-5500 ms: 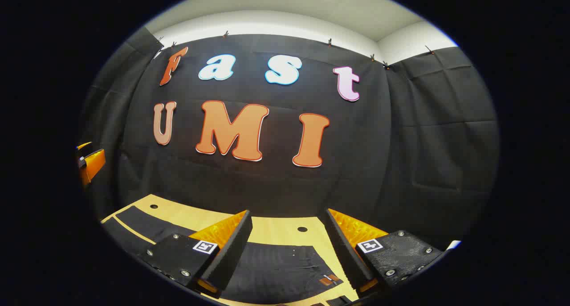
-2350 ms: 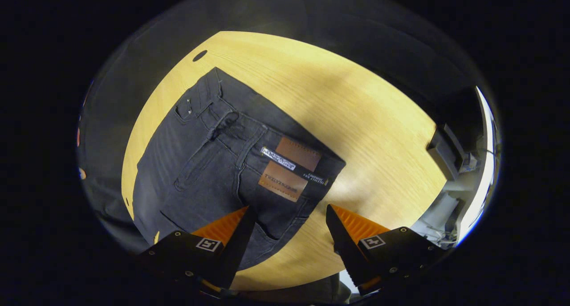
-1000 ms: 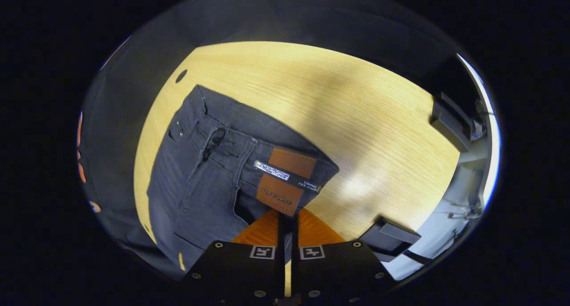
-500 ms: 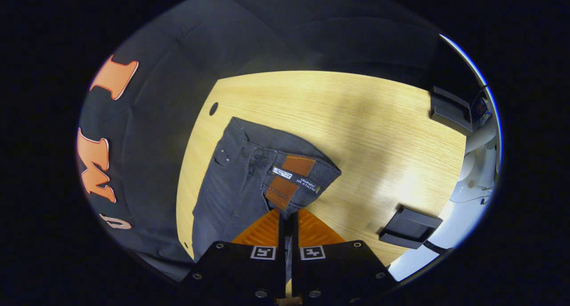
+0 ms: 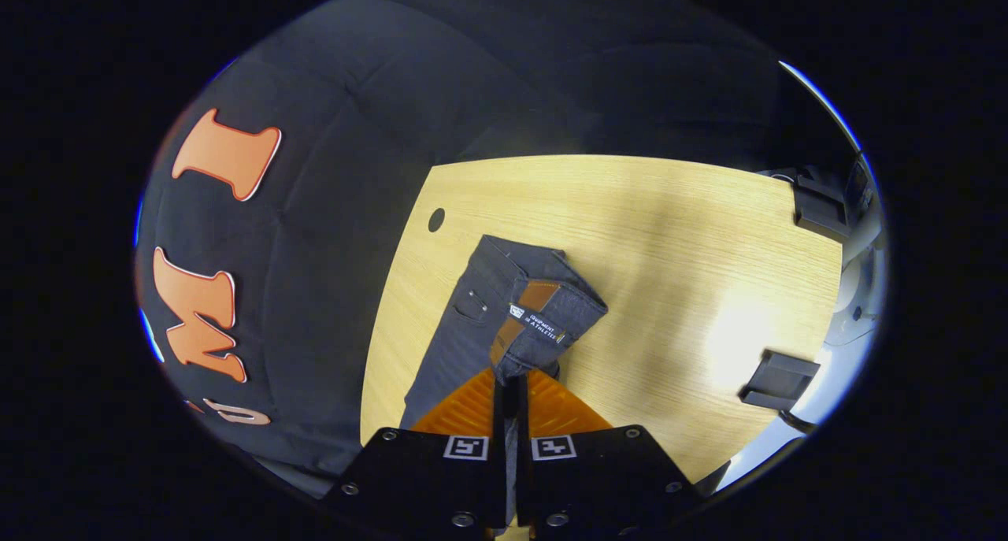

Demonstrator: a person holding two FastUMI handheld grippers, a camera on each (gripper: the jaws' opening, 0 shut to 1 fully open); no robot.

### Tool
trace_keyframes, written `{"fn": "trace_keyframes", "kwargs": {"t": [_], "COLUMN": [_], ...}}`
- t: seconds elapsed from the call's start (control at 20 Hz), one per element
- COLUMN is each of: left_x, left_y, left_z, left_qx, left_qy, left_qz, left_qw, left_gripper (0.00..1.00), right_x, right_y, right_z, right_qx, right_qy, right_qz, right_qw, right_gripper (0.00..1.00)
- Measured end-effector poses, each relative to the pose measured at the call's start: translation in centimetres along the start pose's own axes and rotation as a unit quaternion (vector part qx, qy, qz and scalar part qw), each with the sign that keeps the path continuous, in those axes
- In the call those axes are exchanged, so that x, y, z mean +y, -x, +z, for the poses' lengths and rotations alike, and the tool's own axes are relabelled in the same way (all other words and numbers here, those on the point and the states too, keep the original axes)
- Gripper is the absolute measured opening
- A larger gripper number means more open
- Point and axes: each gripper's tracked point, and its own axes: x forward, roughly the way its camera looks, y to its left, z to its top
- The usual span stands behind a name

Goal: Grasp the waist and the cuffs of the jeans and fold them to make the two legs overlap; first hold the waist and fold one-third of the jeans toward the cuffs, then hold the cuffs and fold the remaining one-third in the same direction to finish folding.

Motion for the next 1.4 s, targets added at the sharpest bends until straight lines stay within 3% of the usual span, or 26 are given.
{"fn": "trace_keyframes", "kwargs": {"t": [0.35,0.45,0.6,0.7,0.85,0.9,1.0,1.1,1.3,1.4], "left_x": [-2.7,-3.2,0.6,1.8,1.1,0.3,-0.2,-0.3,-2.0,-2.0], "left_y": [-4.0,-5.3,-5.7,-6.6,-8.7,-9.3,-11.3,-12.6,-14.3,-14.9], "left_z": [5.5,5.3,2.5,1.5,-0.3,-0.6,-0.7,-1.0,-0.2,-0.2], "left_qx": [-0.005,0.028,0.069,0.095,0.127,0.132,0.138,0.146,0.14,0.147], "left_qy": [-0.018,-0.015,-0.03,0.0,-0.015,-0.03,-0.057,-0.073,-0.084,-0.081], "left_qz": [0.005,0.012,0.073,0.096,0.119,0.124,0.153,0.179,0.179,0.196], "left_qw": [1.0,0.999,0.994,0.991,0.985,0.983,0.977,0.97,0.97,0.966], "left_gripper": [0.01,0.01,0.01,0.01,0.49,0.49,0.74,0.75,0.73,0.72], "right_x": [3.5,3.9,4.2,4.1,3.9,3.7,3.6,3.6,3.5,3.6], "right_y": [-1.2,-2.5,-3.5,-3.7,-4.7,-4.8,-4.8,-4.9,-5.0,-5.2], "right_z": [1.6,1.4,1.3,1.5,1.6,1.7,1.6,1.7,1.7,1.7], "right_qx": [-0.016,-0.005,0.008,0.013,0.021,0.02,0.025,0.027,0.032,0.034], "right_qy": [-0.019,-0.01,0.001,-0.002,0.004,0.006,0.008,0.007,0.008,0.01], "right_qz": [-0.009,-0.015,-0.016,-0.017,-0.017,-0.02,-0.021,-0.02,-0.02,-0.02], "right_qw": [1.0,1.0,1.0,1.0,1.0,1.0,0.999,0.999,0.999,0.999], "right_gripper": [0.06,0.06,0.06,0.06,0.06,0.06,0.06,0.06,0.06,0.06]}}
